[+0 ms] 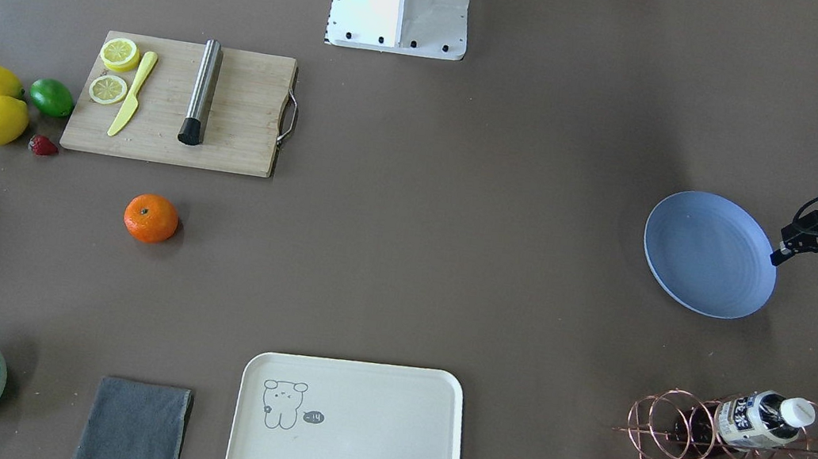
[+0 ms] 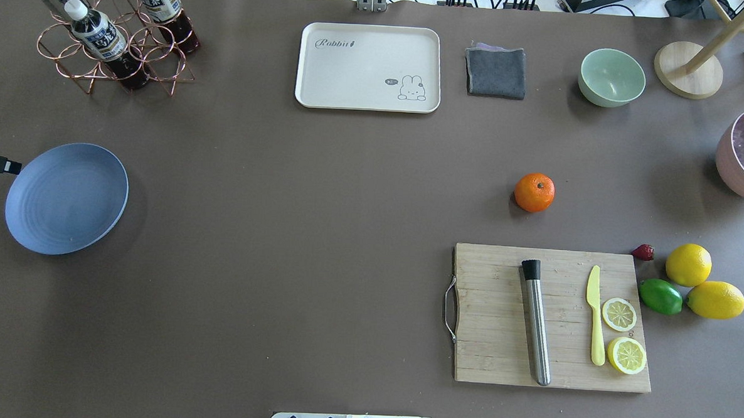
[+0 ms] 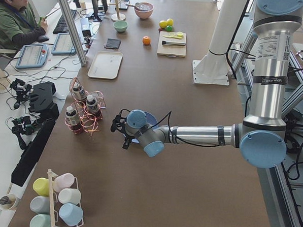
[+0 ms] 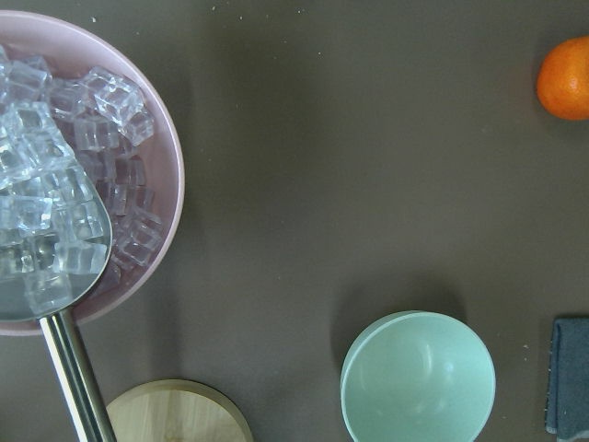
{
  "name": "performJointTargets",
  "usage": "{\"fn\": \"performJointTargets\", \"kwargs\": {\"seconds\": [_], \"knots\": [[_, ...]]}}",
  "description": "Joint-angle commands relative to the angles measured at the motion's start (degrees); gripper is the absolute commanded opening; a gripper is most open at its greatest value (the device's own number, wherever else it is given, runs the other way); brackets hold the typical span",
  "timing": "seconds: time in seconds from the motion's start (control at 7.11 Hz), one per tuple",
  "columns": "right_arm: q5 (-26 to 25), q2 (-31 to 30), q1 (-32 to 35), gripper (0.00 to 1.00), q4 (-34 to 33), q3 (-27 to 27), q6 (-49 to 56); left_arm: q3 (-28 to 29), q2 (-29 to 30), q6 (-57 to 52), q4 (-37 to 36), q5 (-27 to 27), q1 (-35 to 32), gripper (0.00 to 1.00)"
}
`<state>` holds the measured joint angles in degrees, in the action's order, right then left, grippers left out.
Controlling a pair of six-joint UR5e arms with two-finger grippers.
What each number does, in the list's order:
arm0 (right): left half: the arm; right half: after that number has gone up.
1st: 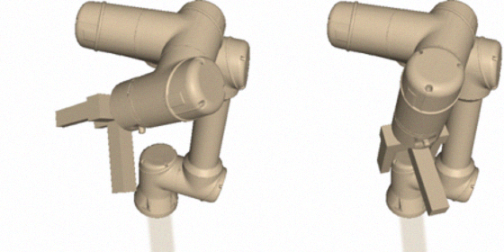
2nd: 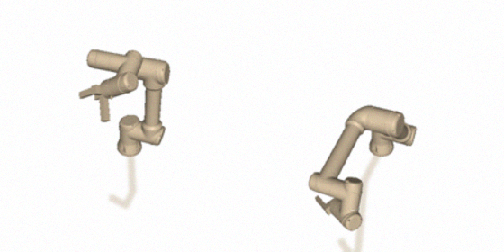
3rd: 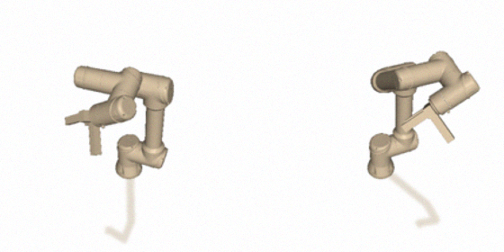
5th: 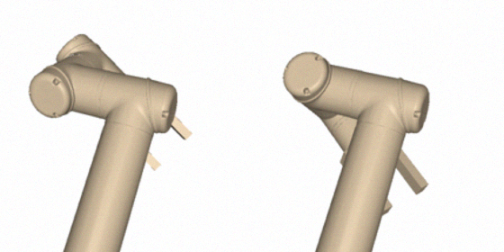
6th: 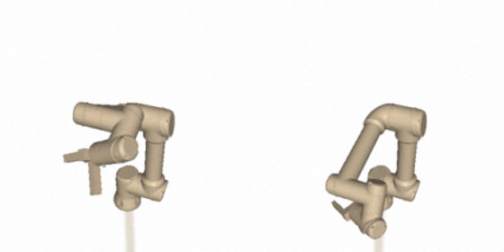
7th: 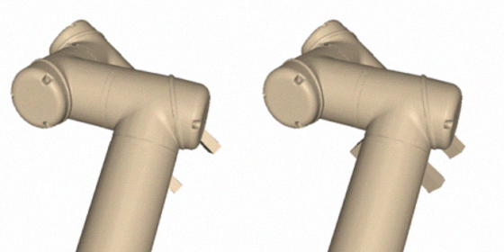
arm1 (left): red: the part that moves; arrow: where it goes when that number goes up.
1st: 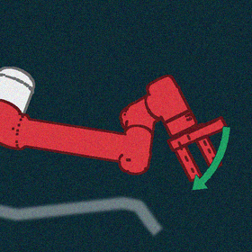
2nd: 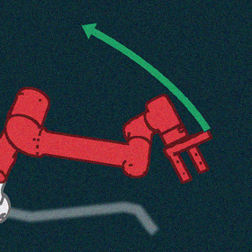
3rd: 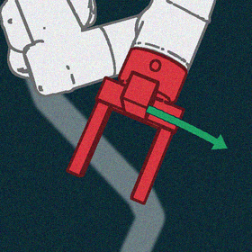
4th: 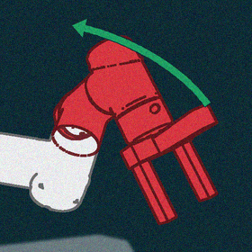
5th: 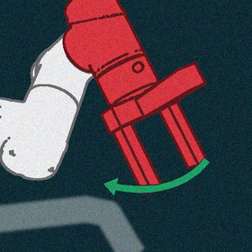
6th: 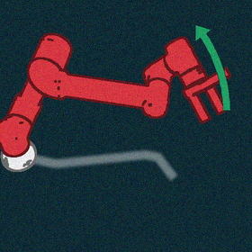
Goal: Pick orange to plate
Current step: 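Reach the left gripper to the blue plate's rim while the right arm moves in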
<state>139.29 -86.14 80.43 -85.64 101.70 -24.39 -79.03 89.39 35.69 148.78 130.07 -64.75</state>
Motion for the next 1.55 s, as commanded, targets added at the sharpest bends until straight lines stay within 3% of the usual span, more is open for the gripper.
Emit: {"fn": "performJointTargets", "kwargs": {"seconds": [0.0,0.42,0.56,0.7,0.84,1.41], "knots": [[-0.2,0.0,-3.4,1.0,5.0,-0.1,-7.1,2.3,1.0,0.4,1.7,-0.5,2.4,0.98],[-1.7,0.8,-5.5,1.0,6.4,0.0,-9.8,3.1,1.4,0.4,1.7,-0.5,4.9,0.95],[-1.8,1.4,-5.7,1.0,6.5,0.0,-11.3,3.7,1.7,0.4,1.7,-0.4,4.8,0.85],[-1.8,1.7,-6.1,1.0,6.5,0.1,-11.7,4.3,1.7,0.5,1.5,-0.3,4.9,0.52],[-1.8,1.9,-6.1,1.0,6.5,0.3,-12.3,4.2,1.8,0.6,1.5,0.1,4.8,0.01],[-2.8,2.6,-6.2,1.0,6.5,0.3,-12.4,4.1,4.4,1.4,0.5,5.1,2.6,0.0]]}}
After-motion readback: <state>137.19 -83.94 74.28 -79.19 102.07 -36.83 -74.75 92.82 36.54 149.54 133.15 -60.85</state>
